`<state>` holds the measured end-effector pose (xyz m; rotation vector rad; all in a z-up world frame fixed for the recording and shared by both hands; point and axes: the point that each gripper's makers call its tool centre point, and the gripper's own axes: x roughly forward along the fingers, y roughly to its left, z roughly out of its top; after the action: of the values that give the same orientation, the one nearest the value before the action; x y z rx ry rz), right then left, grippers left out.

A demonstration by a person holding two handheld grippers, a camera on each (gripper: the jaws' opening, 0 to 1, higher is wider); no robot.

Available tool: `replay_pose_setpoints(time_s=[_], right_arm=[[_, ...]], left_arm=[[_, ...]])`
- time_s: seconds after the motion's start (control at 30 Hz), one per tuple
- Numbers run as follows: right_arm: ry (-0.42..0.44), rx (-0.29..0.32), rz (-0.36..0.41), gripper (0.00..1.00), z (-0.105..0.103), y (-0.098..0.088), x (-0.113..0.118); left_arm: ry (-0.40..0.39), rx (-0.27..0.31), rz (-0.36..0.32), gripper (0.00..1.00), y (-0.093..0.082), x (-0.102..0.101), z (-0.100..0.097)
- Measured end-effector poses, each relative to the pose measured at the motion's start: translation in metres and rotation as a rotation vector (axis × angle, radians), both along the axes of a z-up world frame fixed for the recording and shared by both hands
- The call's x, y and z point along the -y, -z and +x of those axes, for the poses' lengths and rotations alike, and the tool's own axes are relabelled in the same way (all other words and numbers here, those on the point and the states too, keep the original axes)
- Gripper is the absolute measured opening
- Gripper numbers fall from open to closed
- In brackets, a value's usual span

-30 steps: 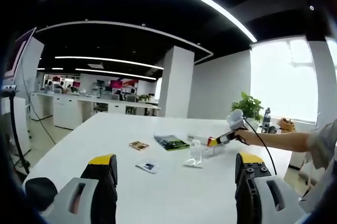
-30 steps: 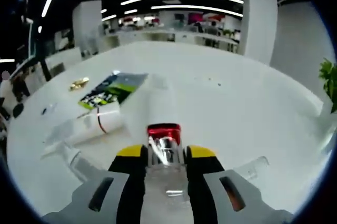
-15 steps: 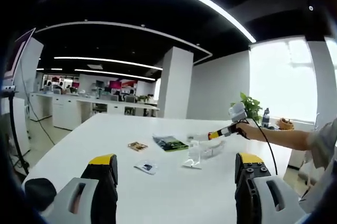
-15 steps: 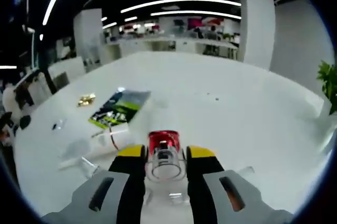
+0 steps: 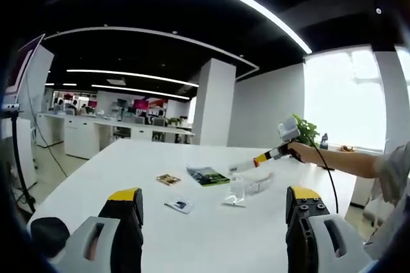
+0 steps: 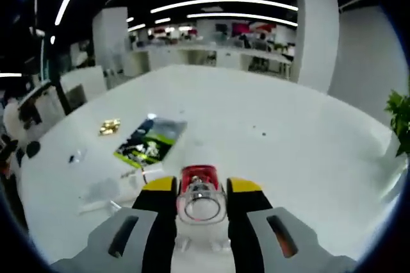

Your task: Arrange the skincare products in the storage area until every visible bottle or jar stands upright without overlapping.

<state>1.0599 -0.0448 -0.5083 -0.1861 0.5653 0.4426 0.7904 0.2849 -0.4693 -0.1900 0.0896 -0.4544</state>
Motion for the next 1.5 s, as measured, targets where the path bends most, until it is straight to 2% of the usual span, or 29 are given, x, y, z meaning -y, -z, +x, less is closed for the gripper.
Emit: replay_pose_setpoints(time_s=[0.17,0.43,0.67,1.0,1.1,1.33,1.5], right_arm=[[-0.001,-0.044,0.004,0.28,-0.002,0.014,0.003],[-0.006,-0.114,-0.04,0.28,-0.007,0.051,0.005],[-0.01,-0.155,-0.059,0.28,-0.01,0.067,0.004],[-0.006,-0.209,-0.054,0.28,-0.015,0.081,0.003],[-0.006,-0.211,-0.056,0.28,-0.014,0.079,0.002],[-0.021,-0.19,-0.088,0.28,-0.015,0.074,0.004],[-0.022,-0.165,-0.124,0.35,-0.018,0.07,0.01]], left_arm=[[-0.003,0.003,-0.003,0.95,-0.001,-0.002,0.0],[-0.001,-0.002,-0.001,0.95,0.0,-0.002,0.003],[0.006,-0.006,0.006,0.95,0.001,0.002,0.002],[0.012,-0.01,0.006,0.95,0.003,0.003,0.003],[0.015,-0.013,0.007,0.95,0.004,0.005,0.003],[0.016,-0.01,0.007,0.95,0.003,0.006,0.001],[0.014,-0.009,0.006,0.95,0.002,0.004,0.001]])
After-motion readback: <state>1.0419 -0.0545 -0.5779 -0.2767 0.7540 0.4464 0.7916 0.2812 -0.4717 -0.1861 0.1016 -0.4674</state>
